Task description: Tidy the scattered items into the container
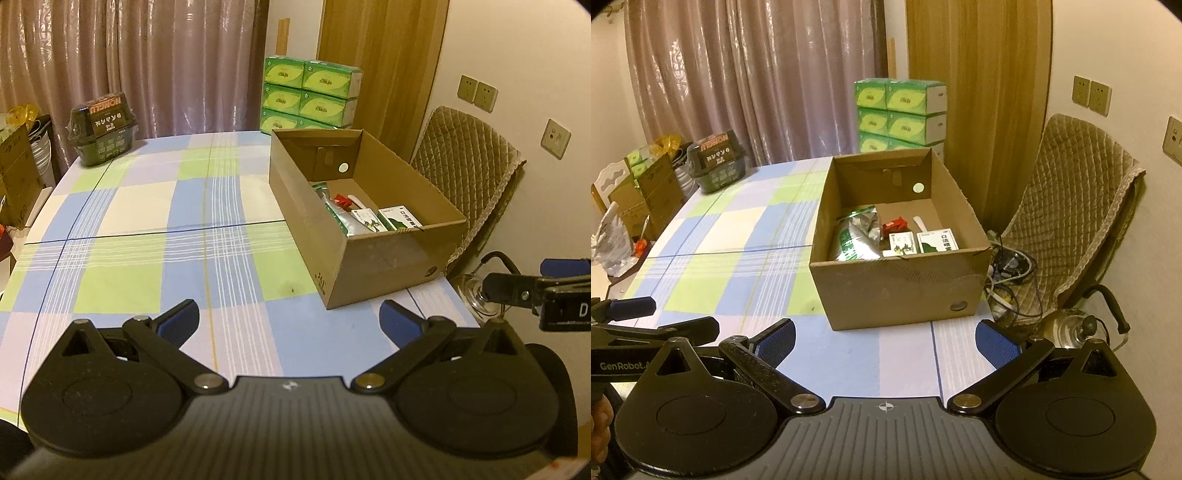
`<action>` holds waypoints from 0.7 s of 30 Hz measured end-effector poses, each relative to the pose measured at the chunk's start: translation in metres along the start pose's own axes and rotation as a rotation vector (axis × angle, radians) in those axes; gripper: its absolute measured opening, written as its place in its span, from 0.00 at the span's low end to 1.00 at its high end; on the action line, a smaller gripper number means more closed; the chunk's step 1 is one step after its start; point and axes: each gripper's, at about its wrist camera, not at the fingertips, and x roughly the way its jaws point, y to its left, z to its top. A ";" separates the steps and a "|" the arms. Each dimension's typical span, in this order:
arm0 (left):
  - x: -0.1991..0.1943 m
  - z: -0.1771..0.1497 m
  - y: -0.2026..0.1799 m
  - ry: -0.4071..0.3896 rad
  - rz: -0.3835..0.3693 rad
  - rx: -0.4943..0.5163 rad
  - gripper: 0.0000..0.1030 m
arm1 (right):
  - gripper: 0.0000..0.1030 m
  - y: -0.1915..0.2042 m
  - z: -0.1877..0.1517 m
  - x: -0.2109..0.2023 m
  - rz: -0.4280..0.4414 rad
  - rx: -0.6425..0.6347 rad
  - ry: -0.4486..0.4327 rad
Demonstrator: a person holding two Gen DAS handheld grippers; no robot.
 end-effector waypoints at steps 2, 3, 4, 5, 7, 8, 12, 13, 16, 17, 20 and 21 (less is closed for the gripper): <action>0.001 0.000 0.000 0.000 -0.001 0.003 0.99 | 0.98 0.000 0.000 0.000 0.000 0.002 0.000; 0.001 0.000 0.000 -0.001 -0.001 0.005 0.99 | 0.98 0.000 0.000 0.000 0.000 0.002 -0.001; 0.001 0.000 0.000 -0.002 -0.001 0.006 0.99 | 0.98 0.000 0.000 0.000 -0.001 0.003 -0.001; 0.001 0.000 0.000 -0.002 -0.001 0.008 0.99 | 0.98 -0.001 0.000 0.000 -0.001 0.003 -0.001; 0.002 0.000 0.000 -0.002 0.000 0.009 0.99 | 0.98 -0.001 0.000 0.001 -0.002 0.005 -0.003; 0.002 0.000 0.000 -0.001 0.000 0.009 0.99 | 0.98 -0.001 0.000 0.001 -0.001 0.006 -0.003; 0.002 -0.001 0.000 -0.001 0.000 0.007 0.99 | 0.98 -0.001 0.001 0.001 0.000 0.005 -0.002; 0.002 -0.001 0.000 -0.001 0.000 0.007 0.99 | 0.98 -0.001 0.001 0.001 0.001 0.005 -0.001; 0.002 -0.001 0.001 -0.002 0.001 0.007 0.99 | 0.98 -0.001 0.000 0.002 0.000 0.005 0.000; 0.002 -0.001 0.001 -0.001 0.001 0.007 0.99 | 0.98 -0.001 0.000 0.001 0.002 0.006 0.000; 0.002 -0.001 0.001 -0.002 0.002 0.008 0.99 | 0.98 0.000 0.000 0.002 0.002 0.005 0.000; 0.002 -0.001 0.001 -0.002 0.002 0.007 0.99 | 0.98 0.000 0.000 0.002 0.002 0.005 0.000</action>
